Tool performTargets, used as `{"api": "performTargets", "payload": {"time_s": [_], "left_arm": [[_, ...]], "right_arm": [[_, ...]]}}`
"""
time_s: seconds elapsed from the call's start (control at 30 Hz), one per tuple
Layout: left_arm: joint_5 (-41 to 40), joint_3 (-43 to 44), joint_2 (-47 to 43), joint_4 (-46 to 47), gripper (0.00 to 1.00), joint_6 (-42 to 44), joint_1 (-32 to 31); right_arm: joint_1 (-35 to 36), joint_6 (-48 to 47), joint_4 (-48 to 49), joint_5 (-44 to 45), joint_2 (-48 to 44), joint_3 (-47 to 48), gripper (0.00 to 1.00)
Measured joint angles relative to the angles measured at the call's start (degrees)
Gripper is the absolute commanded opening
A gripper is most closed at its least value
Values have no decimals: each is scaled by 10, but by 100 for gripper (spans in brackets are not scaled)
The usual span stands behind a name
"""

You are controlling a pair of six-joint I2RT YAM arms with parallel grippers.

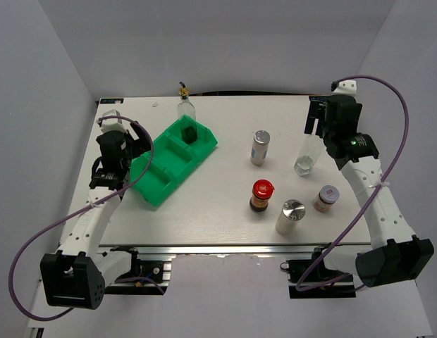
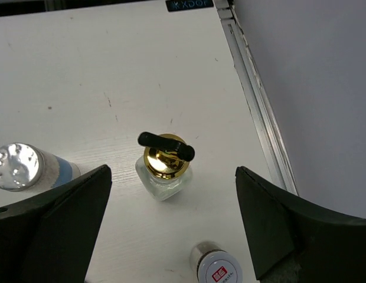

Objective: Organize the condiment bottles

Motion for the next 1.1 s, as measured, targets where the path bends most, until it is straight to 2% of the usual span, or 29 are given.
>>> {"api": "performTargets", "payload": {"time_s": [0.23, 0.7, 0.9, 0.97, 1.1], "left_arm": [[0, 0, 1, 1, 98, 0, 0], [0, 0, 1, 1, 98, 0, 0], [0, 0, 2, 1, 98, 0, 0], [0, 0, 2, 1, 98, 0, 0], [0, 0, 2, 1, 98, 0, 0]], "right_arm": [[-13, -3, 38, -16, 0, -58, 88], [-13, -30, 247, -14, 5, -200, 74], [-13, -38, 312, -14, 5, -219, 65], [-13, -42, 334, -10, 5, -226, 58], [-14, -45, 356, 0, 5, -243, 55]]}}
